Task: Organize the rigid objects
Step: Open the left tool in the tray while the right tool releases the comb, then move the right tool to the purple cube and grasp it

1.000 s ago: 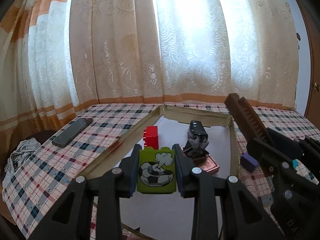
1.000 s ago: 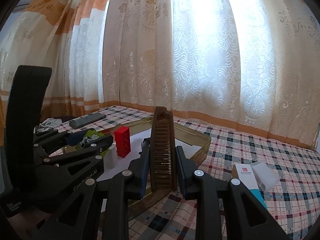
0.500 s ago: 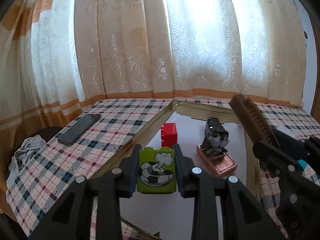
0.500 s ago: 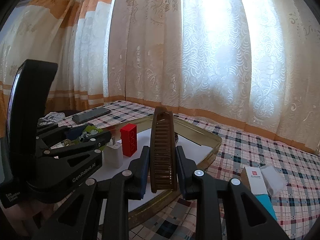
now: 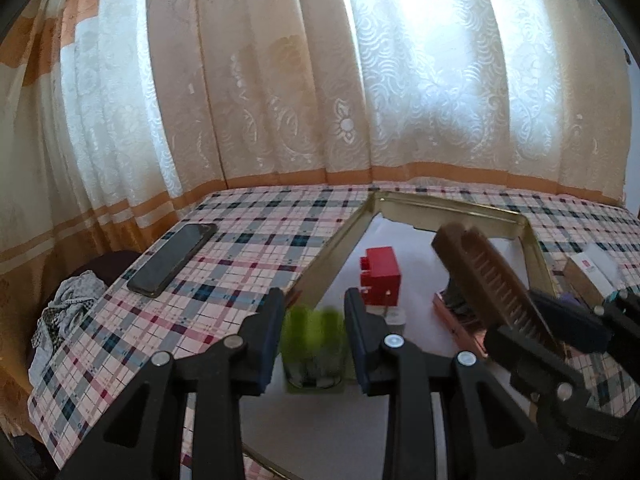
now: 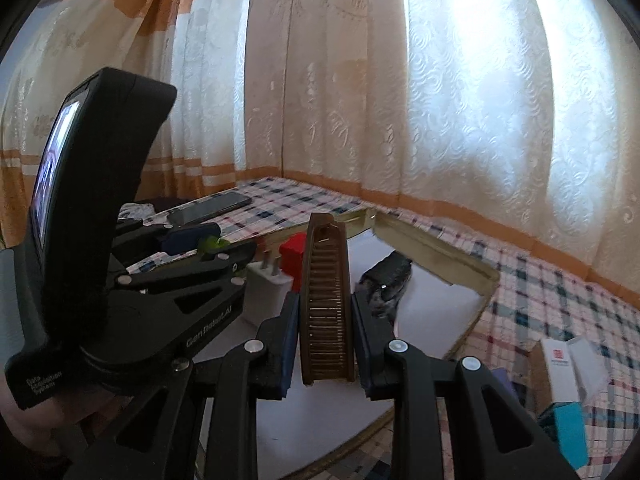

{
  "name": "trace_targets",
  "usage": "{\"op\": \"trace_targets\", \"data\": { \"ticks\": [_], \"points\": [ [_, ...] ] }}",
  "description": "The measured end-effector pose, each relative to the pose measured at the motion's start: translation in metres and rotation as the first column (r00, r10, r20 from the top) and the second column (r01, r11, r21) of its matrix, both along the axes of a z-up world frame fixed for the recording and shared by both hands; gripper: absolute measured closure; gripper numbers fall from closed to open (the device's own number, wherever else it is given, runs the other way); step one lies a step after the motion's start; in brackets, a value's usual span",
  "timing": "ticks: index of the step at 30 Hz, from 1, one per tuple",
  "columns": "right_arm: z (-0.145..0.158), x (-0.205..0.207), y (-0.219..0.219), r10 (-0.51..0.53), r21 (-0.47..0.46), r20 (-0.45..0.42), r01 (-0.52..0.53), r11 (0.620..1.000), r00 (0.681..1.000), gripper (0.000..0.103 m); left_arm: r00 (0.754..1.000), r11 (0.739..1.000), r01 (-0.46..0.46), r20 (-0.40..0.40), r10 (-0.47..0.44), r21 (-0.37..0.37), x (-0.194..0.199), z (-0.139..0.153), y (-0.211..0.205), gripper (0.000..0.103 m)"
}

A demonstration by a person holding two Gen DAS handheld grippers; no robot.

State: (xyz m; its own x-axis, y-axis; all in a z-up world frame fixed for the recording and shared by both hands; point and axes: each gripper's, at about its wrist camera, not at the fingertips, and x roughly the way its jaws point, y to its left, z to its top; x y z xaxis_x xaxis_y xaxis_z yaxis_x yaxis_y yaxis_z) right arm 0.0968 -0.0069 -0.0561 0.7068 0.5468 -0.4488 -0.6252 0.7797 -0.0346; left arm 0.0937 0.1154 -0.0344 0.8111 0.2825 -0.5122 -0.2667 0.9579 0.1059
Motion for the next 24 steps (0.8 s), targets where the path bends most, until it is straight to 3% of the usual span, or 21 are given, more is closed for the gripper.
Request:
{"op": "trace_targets", "data": {
  "ticks": [3, 5, 7, 10, 14, 19, 24],
  "points": [
    [0.000, 0.003, -0.002, -0.021, 0.007, -0.011, 0.021, 1.000, 1.000, 0.068, 1.000, 1.000, -0.011, 0.009, 0.011, 0.013, -0.002, 0.000, 0.000, 0.047],
    [0.000, 0.006, -0.007, -0.032, 0.020, -0.020, 0.033, 0.999, 0.999, 0.053, 1.000, 1.000, -0.026, 0.017, 0.026, 0.012, -0.004, 0.001, 0.002, 0.030],
    [0.000, 0.008, -0.014, -0.042, 0.038, -0.034, 0.043, 0.998, 0.999, 0.042, 1.000, 1.000, -0.026, 0.013, 0.026, 0.008, -0.006, 0.001, 0.002, 0.029],
    [0.002, 0.005, -0.023, -0.055, 0.045, -0.044, 0.057, 0.997, 0.997, 0.040, 1.000, 1.000, -0.024, 0.010, 0.024, 0.011, -0.009, 0.002, -0.003, 0.026],
    [0.005, -0.003, -0.040, -0.067, 0.038, -0.022, 0.067, 0.997, 0.998, 0.040, 0.999, 1.000, -0.012, 0.037, 0.012, 0.012, -0.017, 0.007, -0.015, 0.003],
    [0.007, 0.007, -0.081, -0.131, 0.086, -0.071, 0.137, 0.987, 0.989, 0.038, 1.000, 1.000, -0.019, 0.014, 0.018, 0.019, -0.012, 0.005, -0.026, 0.002],
    [-0.007, 0.035, -0.103, -0.237, -0.008, -0.126, 0.237, 0.971, 0.963, 0.038, 1.000, 1.000, -0.020, 0.009, 0.020, -0.004, -0.008, 0.010, -0.034, 0.000]
  ]
}}
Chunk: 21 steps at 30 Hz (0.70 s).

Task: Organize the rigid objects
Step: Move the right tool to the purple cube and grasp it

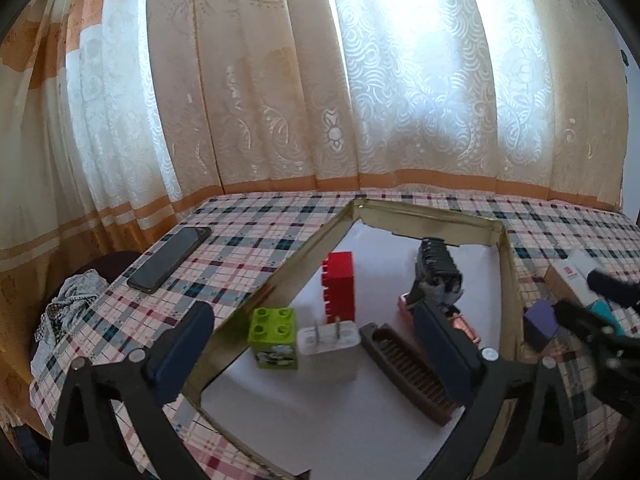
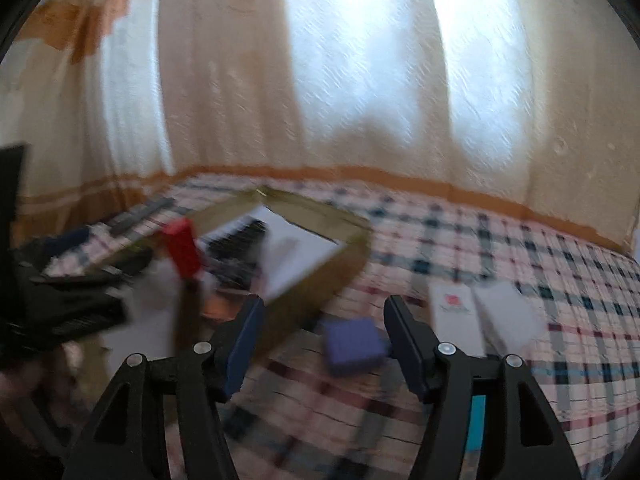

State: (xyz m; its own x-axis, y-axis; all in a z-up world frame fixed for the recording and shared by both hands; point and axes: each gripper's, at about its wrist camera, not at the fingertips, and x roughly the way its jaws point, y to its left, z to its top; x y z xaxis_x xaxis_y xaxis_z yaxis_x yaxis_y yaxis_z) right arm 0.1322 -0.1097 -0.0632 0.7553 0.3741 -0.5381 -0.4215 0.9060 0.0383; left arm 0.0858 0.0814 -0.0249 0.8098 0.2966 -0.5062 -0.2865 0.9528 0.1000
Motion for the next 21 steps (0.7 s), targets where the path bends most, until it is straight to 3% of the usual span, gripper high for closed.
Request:
{"op": "trace_targets", "data": {
  "ticks": [5, 9, 16, 20, 21],
  "points": [
    [-0.016, 0.022, 0.000, 0.001, -0.042, -0.106, -0.006, 0.999, 0.994, 0.039, 1.000, 1.000, 0.004, -0.030, -0.004, -0.026, 0.008, -0.003, -0.007, 0.000],
    [-0.020, 0.029, 0.010, 0.006, -0.096, -0.123, -0.017, 0.995, 0.992, 0.039, 0.999, 0.999, 0.003, -0.043, -0.005, -0.039, 0.008, -0.009, -0.007, 0.000],
    [-0.039, 0.052, 0.015, -0.009, -0.131, -0.245, -0.023, 0.991, 0.970, 0.039, 0.999, 0.999, 0.006, -0.048, -0.008, -0.046, 0.009, -0.011, -0.008, 0.000],
    [-0.040, 0.054, 0.020, -0.013, -0.154, -0.241, -0.025, 0.988, 0.971, 0.061, 0.999, 0.999, 0.012, -0.048, -0.014, -0.044, 0.008, -0.011, -0.011, 0.000],
    [-0.039, 0.053, 0.020, -0.013, -0.156, -0.237, -0.024, 0.988, 0.971, 0.061, 0.999, 0.999, 0.012, -0.048, -0.014, -0.043, 0.008, -0.010, -0.012, 0.000]
  ]
}}
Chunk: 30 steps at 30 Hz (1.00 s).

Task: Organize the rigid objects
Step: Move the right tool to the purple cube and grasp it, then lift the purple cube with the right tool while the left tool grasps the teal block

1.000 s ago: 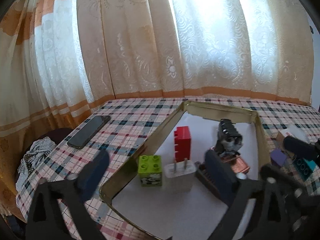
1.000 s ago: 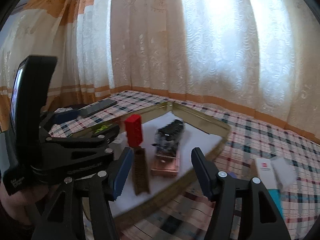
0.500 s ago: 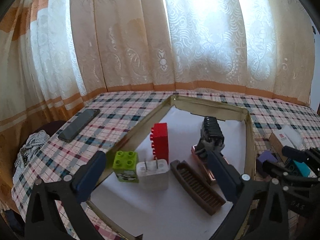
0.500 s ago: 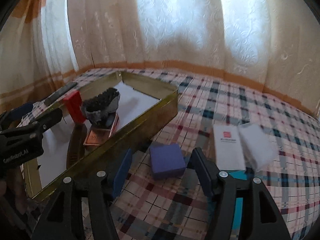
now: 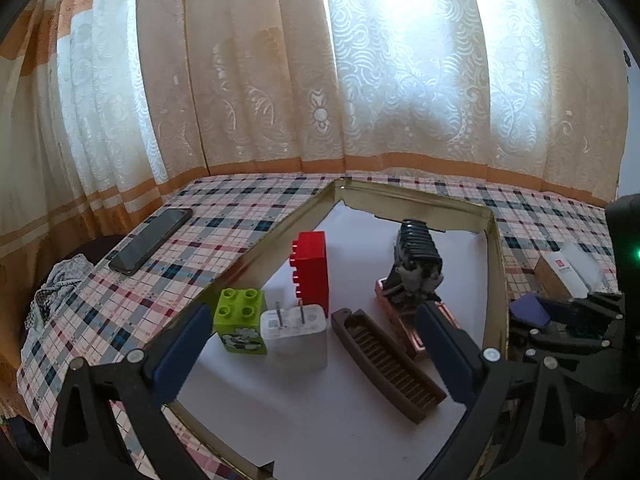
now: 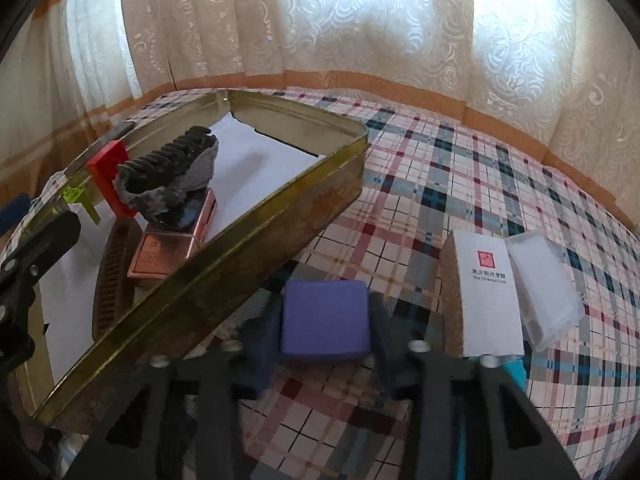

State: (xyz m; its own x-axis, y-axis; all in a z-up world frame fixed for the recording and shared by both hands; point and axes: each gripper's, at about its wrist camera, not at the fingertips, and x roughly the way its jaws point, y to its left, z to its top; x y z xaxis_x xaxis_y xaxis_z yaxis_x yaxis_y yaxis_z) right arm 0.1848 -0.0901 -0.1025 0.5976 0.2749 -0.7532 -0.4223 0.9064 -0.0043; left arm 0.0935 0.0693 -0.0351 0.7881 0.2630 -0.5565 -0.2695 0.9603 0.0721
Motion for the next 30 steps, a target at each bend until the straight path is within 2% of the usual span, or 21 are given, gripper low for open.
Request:
{"op": "trace_targets", "data": {
  "ticks": [8, 12, 15, 19, 21, 24, 30],
  "points": [
    [0.020, -0.028, -0.027, -0.039, 0.113, 0.109, 0.027, 0.993, 0.993, 0.061, 0.999, 0.999, 0.035, 0.028, -0.035, -0.002, -0.004, 0.010, -0.023, 0.000],
    [0.037, -0.053, -0.059, -0.088, 0.166, 0.177, 0.058, 0.984, 0.980, 0.061, 0.996, 0.997, 0.078, 0.047, -0.078, 0.007, -0.004, 0.014, -0.051, 0.000],
    [0.044, -0.064, -0.083, -0.133, 0.163, 0.205, 0.100, 0.982, 0.970, 0.061, 0.992, 0.993, 0.118, 0.048, -0.118, 0.008, -0.002, 0.016, -0.076, 0.001],
    [0.039, -0.065, -0.119, -0.221, 0.142, 0.211, 0.194, 0.971, 0.952, 0.061, 0.980, 0.981, 0.194, 0.038, -0.195, 0.015, 0.000, 0.016, -0.114, 0.000],
    [0.034, -0.061, -0.141, -0.272, 0.157, 0.188, 0.245, 0.957, 0.944, 0.061, 0.972, 0.972, 0.235, 0.022, -0.235, 0.015, 0.004, 0.013, -0.133, 0.000],
    [0.030, -0.059, -0.163, -0.317, 0.172, 0.176, 0.288, 0.942, 0.932, 0.061, 0.963, 0.962, 0.270, -0.011, -0.270, 0.029, 0.013, 0.007, -0.157, 0.000],
    [0.025, -0.055, -0.191, -0.372, 0.194, 0.144, 0.342, 0.919, 0.917, 0.061, 0.940, 0.942, 0.336, -0.069, -0.335, 0.005, 0.027, -0.004, -0.193, 0.000]
  ]
}}
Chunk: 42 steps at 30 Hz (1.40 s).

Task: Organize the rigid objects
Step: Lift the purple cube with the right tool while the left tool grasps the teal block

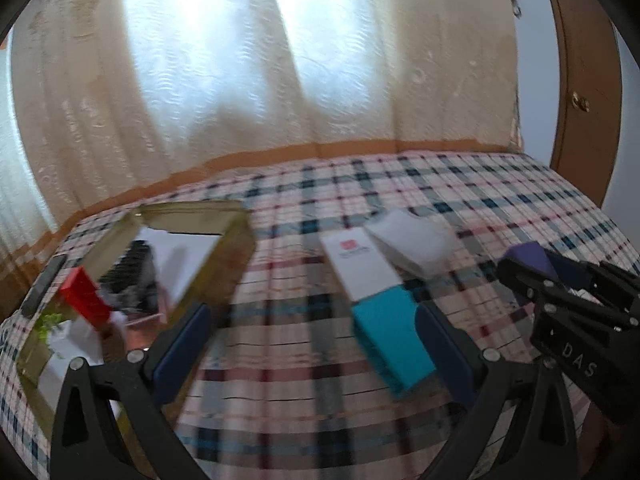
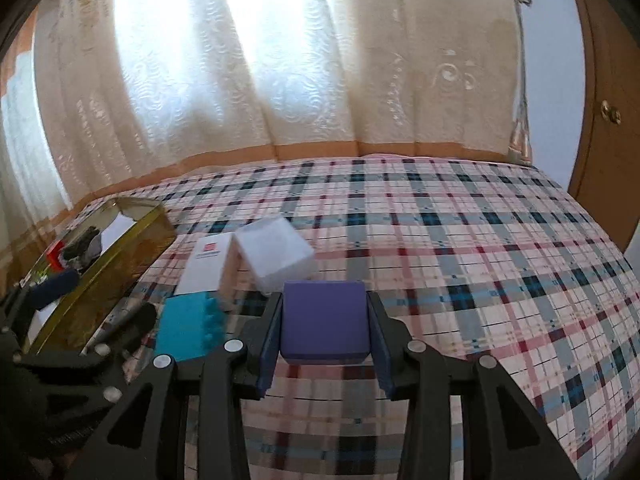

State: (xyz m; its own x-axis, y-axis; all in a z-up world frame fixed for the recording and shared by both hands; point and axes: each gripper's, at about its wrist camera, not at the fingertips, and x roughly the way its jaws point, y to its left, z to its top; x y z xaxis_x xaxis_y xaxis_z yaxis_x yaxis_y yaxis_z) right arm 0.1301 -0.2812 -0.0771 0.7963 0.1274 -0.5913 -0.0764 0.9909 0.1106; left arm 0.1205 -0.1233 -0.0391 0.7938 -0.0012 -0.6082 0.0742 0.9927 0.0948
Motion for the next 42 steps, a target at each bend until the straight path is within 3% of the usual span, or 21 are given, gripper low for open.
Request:
{"op": "trace_targets", "data": {
  "ticks": [7, 18, 22, 28, 30, 32, 33, 37, 42],
  "points": [
    [-0.005, 0.005, -0.013, -0.014, 0.051, -0.032, 0.015, 0.999, 0.999, 0.061, 0.998, 1.000, 0.002, -0.058, -0.004, -0.026, 0.012, -0.011, -0.007, 0.001],
    [-0.004, 0.004, -0.016, -0.050, 0.056, -0.033, 0.051, 0.997, 0.998, 0.061, 0.995, 0.999, 0.034, -0.100, -0.031, 0.025, 0.018, -0.018, -0.023, 0.001],
    [-0.005, 0.005, -0.014, -0.049, 0.040, -0.042, 0.050, 0.998, 0.998, 0.060, 0.993, 0.998, 0.056, -0.101, -0.053, 0.030, 0.018, -0.018, -0.026, 0.017],
    [-0.004, 0.004, -0.012, -0.049, 0.026, -0.035, 0.050, 0.998, 0.998, 0.060, 0.988, 0.996, 0.091, -0.129, -0.088, 0.015, 0.020, -0.021, -0.031, 0.018],
    [-0.004, 0.004, -0.012, -0.049, 0.025, -0.034, 0.050, 0.998, 0.998, 0.060, 0.985, 0.995, 0.102, -0.139, -0.101, -0.001, 0.022, -0.023, -0.030, 0.028],
    [-0.004, 0.004, -0.012, -0.049, 0.028, -0.034, 0.050, 0.998, 0.998, 0.060, 0.983, 0.993, 0.112, -0.144, -0.114, -0.021, 0.022, -0.023, -0.028, 0.055],
    [-0.004, 0.004, -0.013, -0.049, 0.031, -0.033, 0.050, 0.998, 0.998, 0.060, 0.981, 0.993, 0.115, -0.152, -0.118, -0.031, 0.022, -0.024, -0.027, 0.059],
    [-0.003, 0.003, -0.013, -0.050, 0.033, -0.030, 0.051, 0.998, 0.998, 0.060, 0.982, 0.992, 0.114, -0.148, -0.120, -0.050, 0.020, -0.024, -0.020, 0.061],
    [-0.002, 0.001, -0.012, -0.054, 0.025, -0.016, 0.054, 0.998, 0.998, 0.060, 0.991, 0.995, 0.097, -0.095, -0.097, -0.002, 0.013, -0.019, -0.018, 0.061]
  ]
}}
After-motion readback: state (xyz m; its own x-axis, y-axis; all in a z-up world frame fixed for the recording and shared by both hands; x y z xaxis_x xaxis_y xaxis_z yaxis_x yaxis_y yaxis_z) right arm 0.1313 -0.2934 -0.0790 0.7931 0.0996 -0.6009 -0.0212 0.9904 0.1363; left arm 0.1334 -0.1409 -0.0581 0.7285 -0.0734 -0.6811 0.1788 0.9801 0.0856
